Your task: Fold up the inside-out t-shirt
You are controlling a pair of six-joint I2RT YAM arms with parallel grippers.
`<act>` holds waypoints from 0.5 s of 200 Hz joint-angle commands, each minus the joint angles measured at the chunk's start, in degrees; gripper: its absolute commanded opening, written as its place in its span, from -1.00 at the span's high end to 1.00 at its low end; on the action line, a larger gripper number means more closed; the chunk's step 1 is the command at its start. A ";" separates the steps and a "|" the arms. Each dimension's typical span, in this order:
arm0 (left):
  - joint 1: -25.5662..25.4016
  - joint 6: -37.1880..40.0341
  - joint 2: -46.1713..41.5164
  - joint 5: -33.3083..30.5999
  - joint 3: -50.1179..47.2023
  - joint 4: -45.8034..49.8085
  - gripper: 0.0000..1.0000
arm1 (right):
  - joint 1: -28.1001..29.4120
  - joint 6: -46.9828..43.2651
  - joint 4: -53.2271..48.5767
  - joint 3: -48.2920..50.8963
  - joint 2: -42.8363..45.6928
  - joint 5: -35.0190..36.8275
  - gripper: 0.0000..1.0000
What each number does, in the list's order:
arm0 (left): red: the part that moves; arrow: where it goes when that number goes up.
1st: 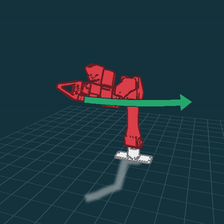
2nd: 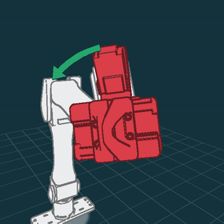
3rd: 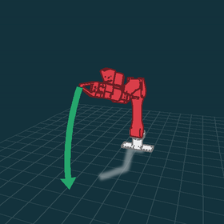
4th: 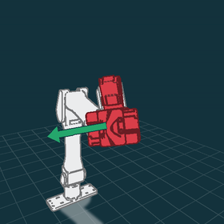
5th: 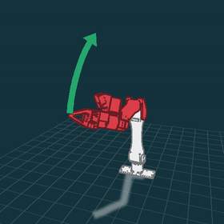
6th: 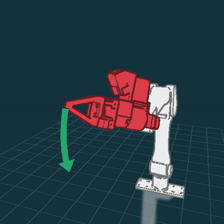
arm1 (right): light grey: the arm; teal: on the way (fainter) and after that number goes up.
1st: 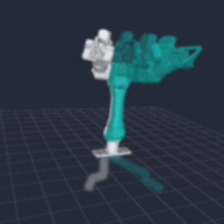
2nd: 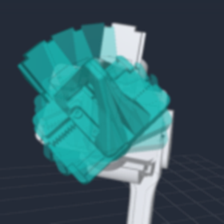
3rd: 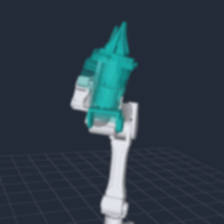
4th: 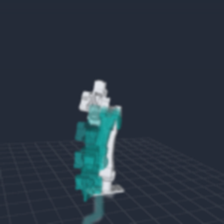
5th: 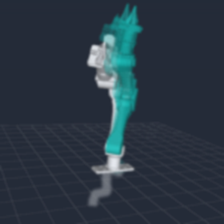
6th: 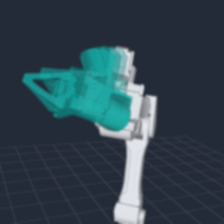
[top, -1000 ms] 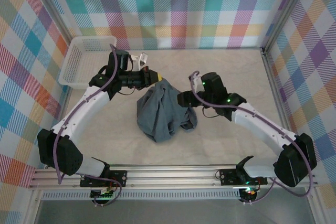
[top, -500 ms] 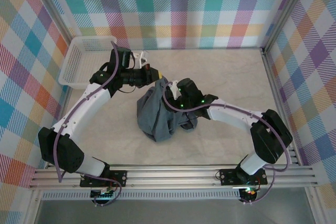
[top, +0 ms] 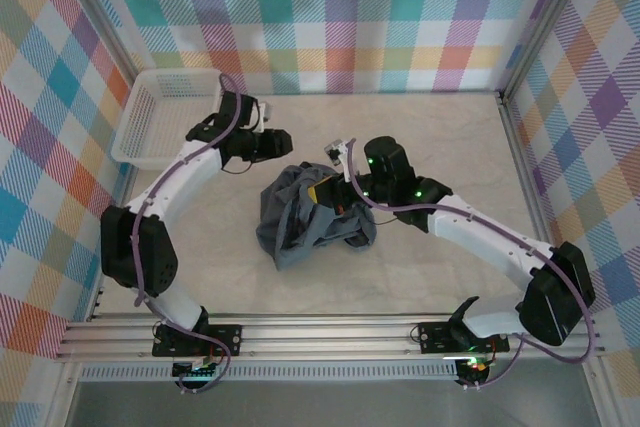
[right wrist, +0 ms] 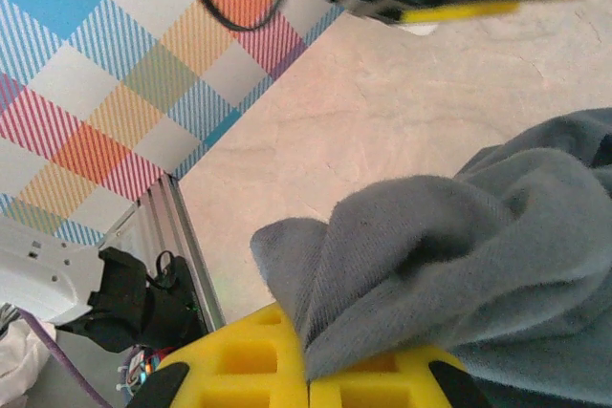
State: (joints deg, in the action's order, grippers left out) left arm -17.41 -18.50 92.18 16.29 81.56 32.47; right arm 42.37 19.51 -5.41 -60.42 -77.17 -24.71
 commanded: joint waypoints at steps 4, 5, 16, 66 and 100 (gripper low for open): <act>-0.27 -2.49 -13.65 -1.08 -5.80 1.74 -0.06 | -1.03 1.11 1.18 0.39 -1.45 0.10 1.00; -0.35 -2.81 -14.07 -0.91 -6.19 1.73 -0.06 | -1.04 1.09 1.18 0.39 -1.47 0.10 1.00; -1.90 -5.08 -17.54 1.51 -10.73 1.86 0.02 | -1.30 0.76 0.60 0.11 -1.99 0.36 1.00; -12.43 -6.14 -19.85 3.62 -24.75 -5.32 -0.05 | -1.95 0.57 -1.76 -2.37 -3.55 -0.65 1.00; -13.35 -2.76 -12.61 3.17 -25.18 -11.39 -0.30 | -2.03 1.01 -3.26 -3.21 -3.35 -1.35 1.00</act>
State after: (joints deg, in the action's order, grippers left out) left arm -30.57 -23.33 76.31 19.00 56.01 27.92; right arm 40.51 20.16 -8.10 -61.23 -80.88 -24.58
